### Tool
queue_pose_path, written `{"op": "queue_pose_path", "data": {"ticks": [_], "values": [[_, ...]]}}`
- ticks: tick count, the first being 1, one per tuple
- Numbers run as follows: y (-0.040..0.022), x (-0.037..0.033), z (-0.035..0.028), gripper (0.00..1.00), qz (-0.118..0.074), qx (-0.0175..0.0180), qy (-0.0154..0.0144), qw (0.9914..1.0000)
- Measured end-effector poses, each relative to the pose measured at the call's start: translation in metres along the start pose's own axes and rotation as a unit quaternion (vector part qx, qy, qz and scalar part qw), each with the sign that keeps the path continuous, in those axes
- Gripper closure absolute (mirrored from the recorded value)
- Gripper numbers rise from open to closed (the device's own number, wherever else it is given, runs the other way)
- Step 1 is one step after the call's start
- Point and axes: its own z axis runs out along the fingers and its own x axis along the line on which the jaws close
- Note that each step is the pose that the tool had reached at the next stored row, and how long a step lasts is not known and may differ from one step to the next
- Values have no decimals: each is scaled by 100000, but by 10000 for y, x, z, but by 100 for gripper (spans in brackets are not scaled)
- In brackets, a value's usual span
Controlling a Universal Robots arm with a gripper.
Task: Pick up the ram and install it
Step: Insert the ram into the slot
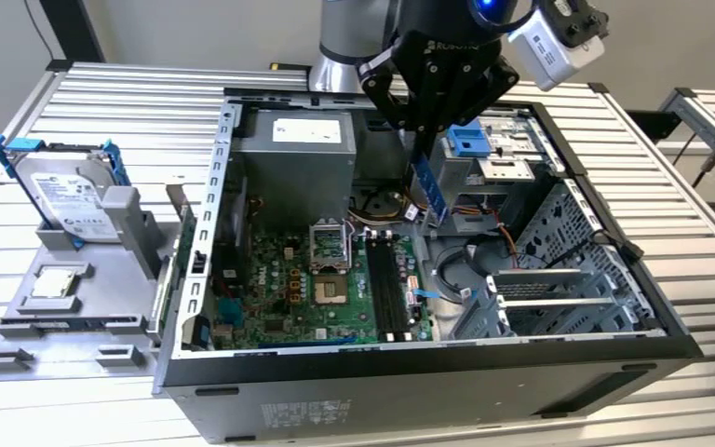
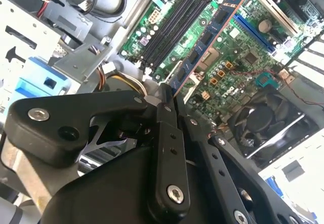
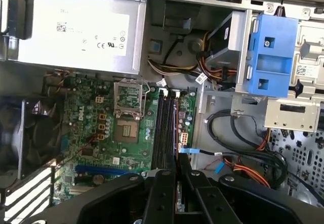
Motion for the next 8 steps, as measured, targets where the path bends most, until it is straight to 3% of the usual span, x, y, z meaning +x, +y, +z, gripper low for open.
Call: {"op": "queue_pose_path", "data": {"ticks": [8], "values": [[-2, -5, 73, 100, 452, 22, -3, 99999]]}}
